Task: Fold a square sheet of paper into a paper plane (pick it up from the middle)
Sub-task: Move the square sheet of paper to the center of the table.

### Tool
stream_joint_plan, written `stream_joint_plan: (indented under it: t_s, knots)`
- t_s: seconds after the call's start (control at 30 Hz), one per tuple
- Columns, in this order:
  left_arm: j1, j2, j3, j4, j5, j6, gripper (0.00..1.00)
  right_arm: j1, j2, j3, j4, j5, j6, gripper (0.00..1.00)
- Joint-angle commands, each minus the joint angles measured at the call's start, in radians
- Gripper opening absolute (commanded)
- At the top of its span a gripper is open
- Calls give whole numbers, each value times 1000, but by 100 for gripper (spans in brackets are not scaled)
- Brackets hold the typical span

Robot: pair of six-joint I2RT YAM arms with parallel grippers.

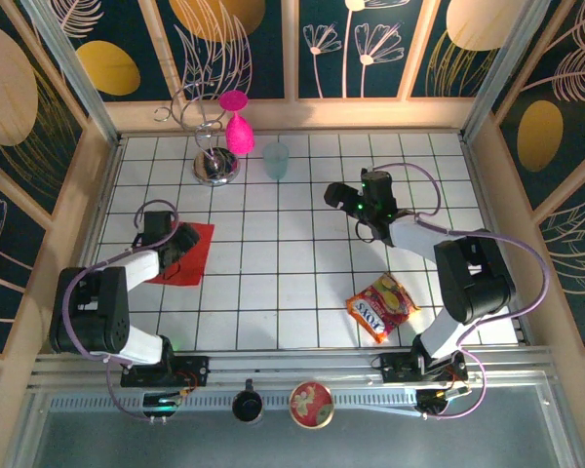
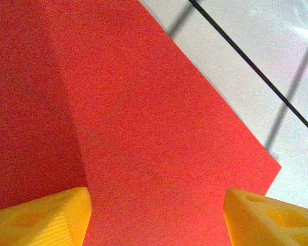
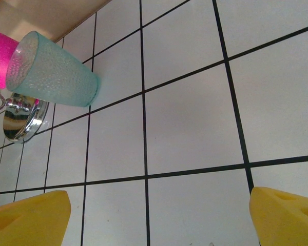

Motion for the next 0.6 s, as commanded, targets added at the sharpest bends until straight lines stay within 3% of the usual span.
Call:
stream_joint_plan:
  t_s: [0.0,0.17,0.4,0.57]
  knots:
    - [-91,54,-34,-25,133,-113,65,7,7,31,-32,43,30,90]
    - [-285,132,28,63,158,-239,62,-14,-31,5,-69,116,68,90]
    - [-554,339,256,93,174,-330,60,-72,-111,-50,-104,112,75,90]
    - [-667,449,406,102,275,-285,58,-91,-143,-54,-147,88,47,88]
